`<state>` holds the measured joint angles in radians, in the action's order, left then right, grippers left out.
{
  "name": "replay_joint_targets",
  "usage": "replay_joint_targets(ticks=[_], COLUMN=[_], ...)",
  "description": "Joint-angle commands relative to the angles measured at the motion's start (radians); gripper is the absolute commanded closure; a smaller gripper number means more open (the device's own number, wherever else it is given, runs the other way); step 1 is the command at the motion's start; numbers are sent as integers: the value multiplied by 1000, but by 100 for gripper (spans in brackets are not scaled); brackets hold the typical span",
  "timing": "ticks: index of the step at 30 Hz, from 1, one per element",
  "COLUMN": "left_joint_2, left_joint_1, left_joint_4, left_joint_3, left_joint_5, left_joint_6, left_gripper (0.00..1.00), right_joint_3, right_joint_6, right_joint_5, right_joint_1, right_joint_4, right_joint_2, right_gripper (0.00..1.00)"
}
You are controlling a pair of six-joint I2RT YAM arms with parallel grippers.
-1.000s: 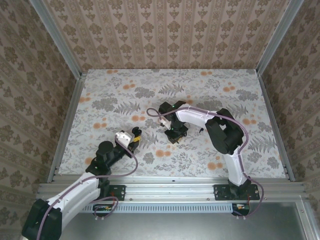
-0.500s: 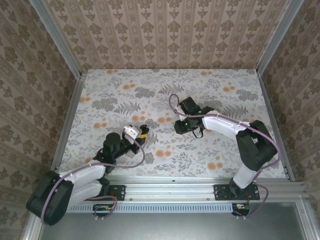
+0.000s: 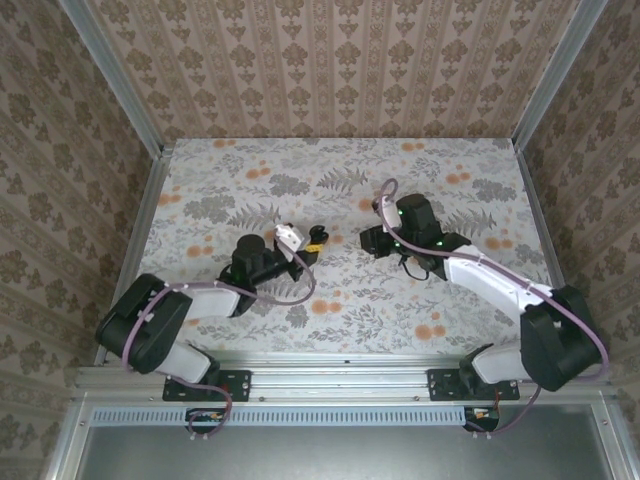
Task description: Insert wireless bluetooth earbuds into charging case
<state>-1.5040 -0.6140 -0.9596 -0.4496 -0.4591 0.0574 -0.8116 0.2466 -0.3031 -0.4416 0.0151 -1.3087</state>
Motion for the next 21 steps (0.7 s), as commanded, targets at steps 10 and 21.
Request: replay_joint_targets(ticks=[10,21], left_joint_2=[-41,-91], left_joint_1=[-26,-47], left_joint_4=[-50,-71], left_joint_3=[-130,-193], left_joint_5=[-116,-132], left_joint_6=[9,-35], left_gripper=[98,98], right_joint_3=[48,71], right_joint_6=[5,-25], right_joint_5=[-121,-189], right_joint_1=[14,7], right_joint_4=[-194,-258], right_joint_2=[103,178], right_gripper=[80,80])
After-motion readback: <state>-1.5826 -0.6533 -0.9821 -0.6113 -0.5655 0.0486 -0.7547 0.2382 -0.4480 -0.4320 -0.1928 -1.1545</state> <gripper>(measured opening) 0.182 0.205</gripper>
